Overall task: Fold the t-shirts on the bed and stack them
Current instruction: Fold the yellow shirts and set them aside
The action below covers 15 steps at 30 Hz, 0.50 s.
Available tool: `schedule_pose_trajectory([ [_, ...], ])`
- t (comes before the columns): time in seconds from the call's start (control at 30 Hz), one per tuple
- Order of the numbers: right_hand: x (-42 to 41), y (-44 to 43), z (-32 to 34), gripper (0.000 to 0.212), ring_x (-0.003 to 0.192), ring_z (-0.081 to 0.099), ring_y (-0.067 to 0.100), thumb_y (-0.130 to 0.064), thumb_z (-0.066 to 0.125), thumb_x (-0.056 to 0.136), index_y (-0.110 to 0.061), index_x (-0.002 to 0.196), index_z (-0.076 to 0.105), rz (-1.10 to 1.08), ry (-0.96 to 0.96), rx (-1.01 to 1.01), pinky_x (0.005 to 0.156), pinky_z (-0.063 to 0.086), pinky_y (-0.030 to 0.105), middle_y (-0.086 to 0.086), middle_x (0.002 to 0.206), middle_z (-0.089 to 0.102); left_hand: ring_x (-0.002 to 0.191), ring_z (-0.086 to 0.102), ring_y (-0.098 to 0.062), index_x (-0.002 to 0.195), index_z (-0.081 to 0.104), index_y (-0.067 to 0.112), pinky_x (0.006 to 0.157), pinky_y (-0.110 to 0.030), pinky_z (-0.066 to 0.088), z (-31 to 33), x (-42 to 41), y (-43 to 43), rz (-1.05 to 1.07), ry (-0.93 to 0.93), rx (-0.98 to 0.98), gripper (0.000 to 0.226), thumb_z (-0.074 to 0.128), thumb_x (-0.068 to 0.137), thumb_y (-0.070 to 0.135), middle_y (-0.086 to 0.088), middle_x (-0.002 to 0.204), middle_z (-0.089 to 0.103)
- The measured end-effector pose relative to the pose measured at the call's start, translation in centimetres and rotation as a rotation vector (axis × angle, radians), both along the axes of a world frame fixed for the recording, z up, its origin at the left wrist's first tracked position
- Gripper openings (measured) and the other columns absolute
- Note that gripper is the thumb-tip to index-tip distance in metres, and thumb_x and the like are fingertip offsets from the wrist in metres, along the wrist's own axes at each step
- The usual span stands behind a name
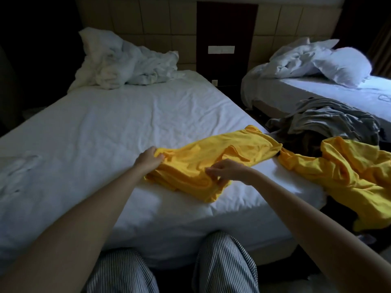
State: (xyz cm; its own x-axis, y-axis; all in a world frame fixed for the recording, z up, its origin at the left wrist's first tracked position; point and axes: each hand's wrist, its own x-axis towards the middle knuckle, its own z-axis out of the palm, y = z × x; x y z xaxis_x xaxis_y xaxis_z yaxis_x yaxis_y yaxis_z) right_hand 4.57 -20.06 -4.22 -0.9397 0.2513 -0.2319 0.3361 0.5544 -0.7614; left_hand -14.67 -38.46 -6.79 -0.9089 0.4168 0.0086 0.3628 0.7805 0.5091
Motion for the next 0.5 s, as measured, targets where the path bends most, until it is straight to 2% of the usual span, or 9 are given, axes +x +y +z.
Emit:
schedule_pose_trajectory([
  [0.03, -0.3, 0.5, -0.2, 0.027, 0.064, 0.063, 0.016, -0.037, 0.056, 0.092, -0.014, 0.08, 0.063, -0.132, 0.092, -0.001, 0.063, 0.055, 0.029, 0.001, 0.074, 0.064, 0.125, 0.045, -0.035, 0.139, 0.039, 0.018, 0.099, -0.038, 0.038, -0.3, 0.1, -0.2, -0.068, -0.013, -0.038, 0.052, 0.05, 0.094, 0.041, -0.016, 0.14, 0.044],
  [0.1, -0.9, 1.9, -1.2, 0.025, 0.079, 0.062, 0.026, -0.032, 0.059, 0.09, -0.009, 0.101, 0.058, -0.332, 0.236, 0.192, 0.076, 0.053, 0.041, 0.012, 0.099, 0.064, 0.132, 0.034, -0.036, 0.143, 0.032, 0.032, 0.106, -0.044, 0.031, -0.4, 1.1, 0.3, -0.106, 0.083, -0.09, 0.06, 0.05, 0.09, 0.052, -0.012, 0.148, 0.03],
  [0.17, -1.0, 3.2, -2.5, 0.049, 0.117, 0.047, 0.032, -0.033, 0.06, 0.087, -0.02, 0.132, 0.043, -0.337, 0.104, 0.465, 0.098, 0.038, 0.043, 0.012, 0.138, 0.041, 0.138, 0.023, -0.032, 0.14, 0.038, 0.038, 0.11, -0.045, 0.02, 0.0, 2.6, 1.5, -0.156, 0.275, -0.145, 0.063, 0.042, 0.084, 0.065, -0.007, 0.152, 0.023],
  [0.23, -0.6, 3.9, -3.8, 0.06, 0.137, 0.02, 0.035, -0.041, 0.056, 0.088, -0.032, 0.142, 0.03, -0.286, -0.099, 0.542, 0.11, 0.019, 0.047, 0.006, 0.153, 0.02, 0.141, 0.018, -0.025, 0.134, 0.049, 0.036, 0.113, -0.039, 0.014, 0.3, 4.5, 3.0, -0.345, 0.323, -0.165, 0.08, 0.026, 0.069, 0.076, -0.003, 0.154, 0.026],
  [0.27, -0.4, 4.2, -4.3, 0.054, 0.138, 0.019, 0.034, -0.043, 0.053, 0.089, -0.031, 0.139, 0.036, -0.292, -0.133, 0.52, 0.11, 0.019, 0.046, 0.005, 0.152, 0.024, 0.141, 0.021, -0.022, 0.132, 0.052, 0.034, 0.114, -0.037, 0.014, 0.2, 5.6, 3.8, -0.451, 0.28, -0.167, 0.087, 0.022, 0.065, 0.079, -0.001, 0.152, 0.031],
  [0.3, -0.4, 4.6, -4.8, 0.042, 0.134, 0.028, 0.034, -0.044, 0.052, 0.09, -0.026, 0.128, 0.048, -0.323, -0.103, 0.483, 0.105, 0.028, 0.043, 0.007, 0.144, 0.037, 0.14, 0.024, -0.021, 0.133, 0.051, 0.033, 0.114, -0.036, 0.016, 0.0, 6.7, 4.6, -0.539, 0.221, -0.194, 0.087, 0.025, 0.065, 0.081, 0.001, 0.151, 0.035],
  [0.37, -0.2, 5.0, -5.3, 0.021, 0.111, 0.051, 0.035, -0.036, 0.055, 0.09, -0.015, 0.09, 0.057, -0.339, 0.029, 0.51, 0.077, 0.04, 0.035, 0.012, 0.109, 0.061, 0.139, 0.026, -0.022, 0.138, 0.043, 0.031, 0.113, -0.037, 0.02, -0.9, 8.7, 6.1, -0.655, 0.132, -0.296, 0.074, 0.049, 0.077, 0.072, 0.001, 0.15, 0.034],
  [0.43, 0.4, 5.6, -5.3, 0.022, 0.09, 0.058, 0.033, -0.029, 0.055, 0.091, -0.009, 0.081, 0.055, -0.266, 0.053, 0.555, 0.062, 0.035, 0.032, 0.013, 0.086, 0.063, 0.137, 0.027, -0.025, 0.136, 0.043, 0.031, 0.11, -0.041, 0.024, -1.9, 9.7, 7.3, -0.687, 0.144, -0.337, 0.062, 0.061, 0.082, 0.054, 0.0, 0.148, 0.034],
  [0.5, 1.7, 5.9, -4.6, 0.019, 0.071, 0.057, 0.025, -0.025, 0.055, 0.091, -0.009, 0.081, 0.054, -0.219, 0.051, 0.435, 0.057, 0.036, 0.028, 0.006, 0.072, 0.057, 0.132, 0.033, -0.025, 0.128, 0.051, 0.026, 0.108, -0.037, 0.029, -1.7, 9.2, 7.8, -0.696, 0.069, -0.3, 0.051, 0.065, 0.082, 0.045, -0.001, 0.142, 0.039],
])
